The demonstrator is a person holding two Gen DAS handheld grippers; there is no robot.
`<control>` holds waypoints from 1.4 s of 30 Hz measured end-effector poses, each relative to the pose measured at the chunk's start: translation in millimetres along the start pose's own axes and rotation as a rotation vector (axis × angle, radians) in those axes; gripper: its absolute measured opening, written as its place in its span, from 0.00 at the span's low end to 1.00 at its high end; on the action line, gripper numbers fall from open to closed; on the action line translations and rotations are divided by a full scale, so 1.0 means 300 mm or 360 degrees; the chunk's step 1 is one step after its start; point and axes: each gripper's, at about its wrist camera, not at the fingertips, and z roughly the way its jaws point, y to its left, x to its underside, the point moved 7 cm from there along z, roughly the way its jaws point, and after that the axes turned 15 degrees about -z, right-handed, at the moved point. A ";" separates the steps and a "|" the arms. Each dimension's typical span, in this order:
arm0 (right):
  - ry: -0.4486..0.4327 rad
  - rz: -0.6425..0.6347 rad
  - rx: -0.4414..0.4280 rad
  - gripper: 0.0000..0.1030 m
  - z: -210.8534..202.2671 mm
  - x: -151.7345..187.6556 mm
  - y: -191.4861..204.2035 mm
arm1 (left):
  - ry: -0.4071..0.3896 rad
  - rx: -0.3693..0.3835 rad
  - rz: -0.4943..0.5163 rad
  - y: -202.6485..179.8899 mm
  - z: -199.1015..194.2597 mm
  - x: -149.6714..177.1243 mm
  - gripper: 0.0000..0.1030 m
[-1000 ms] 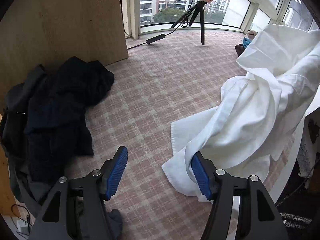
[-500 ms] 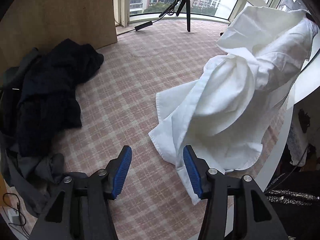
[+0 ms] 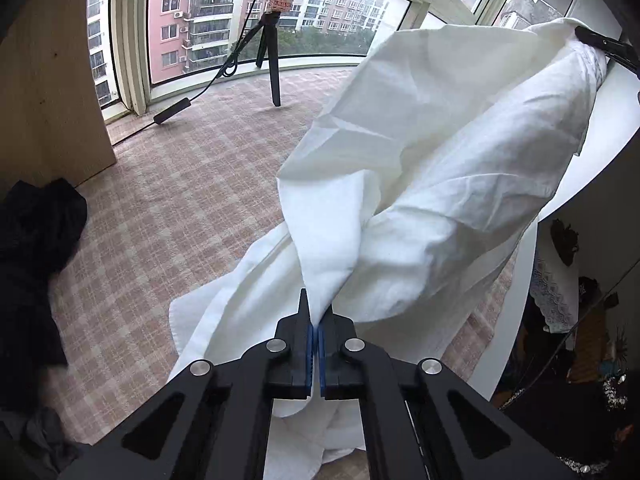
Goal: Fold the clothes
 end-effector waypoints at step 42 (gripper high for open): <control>0.0003 -0.0156 -0.0384 0.04 0.189 0.045 -0.111 | -0.0272 -0.0156 0.0280 -0.716 0.229 0.117 0.34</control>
